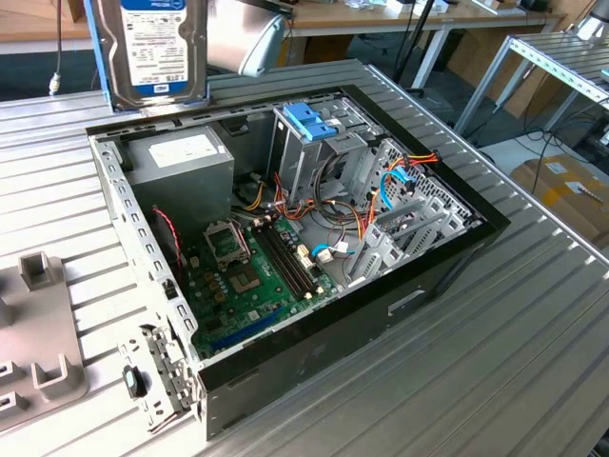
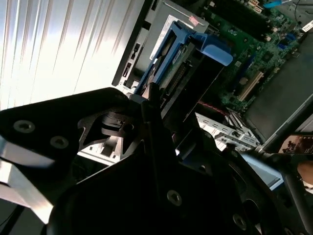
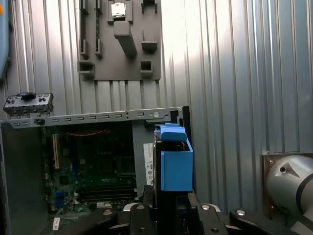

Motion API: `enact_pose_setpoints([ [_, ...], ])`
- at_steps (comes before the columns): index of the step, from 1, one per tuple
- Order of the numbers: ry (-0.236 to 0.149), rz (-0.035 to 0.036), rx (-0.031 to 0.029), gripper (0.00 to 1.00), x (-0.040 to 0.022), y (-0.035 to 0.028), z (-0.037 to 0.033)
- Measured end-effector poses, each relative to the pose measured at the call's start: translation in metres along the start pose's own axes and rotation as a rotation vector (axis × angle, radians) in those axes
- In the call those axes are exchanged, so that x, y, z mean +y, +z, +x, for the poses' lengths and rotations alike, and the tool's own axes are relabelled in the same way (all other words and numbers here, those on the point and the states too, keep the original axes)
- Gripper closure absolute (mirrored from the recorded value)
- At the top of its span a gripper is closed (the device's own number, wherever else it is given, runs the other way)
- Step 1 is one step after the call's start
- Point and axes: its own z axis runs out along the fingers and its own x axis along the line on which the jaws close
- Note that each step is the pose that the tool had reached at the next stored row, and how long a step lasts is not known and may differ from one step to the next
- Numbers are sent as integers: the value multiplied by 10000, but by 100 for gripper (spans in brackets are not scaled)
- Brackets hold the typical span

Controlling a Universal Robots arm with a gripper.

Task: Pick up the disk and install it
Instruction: 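Pick up the disk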

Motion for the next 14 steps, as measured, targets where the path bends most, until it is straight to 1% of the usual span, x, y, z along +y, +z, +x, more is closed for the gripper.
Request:
enact_pose_setpoints([
  [4, -2, -1, 1, 65, -198, 7, -29],
  [7, -1, -1, 0, 65, -366, 12, -54],
  [8, 0, -1, 1, 65, -408, 14, -61],
  [9, -3, 0, 1, 65, -474, 16, -71],
  [11, -2, -1, 1, 65, -531, 17, -82],
  [12, -2, -1, 1, 65, -548, 17, -86],
  [14, -2, -1, 2, 65, -562, 17, -90],
])
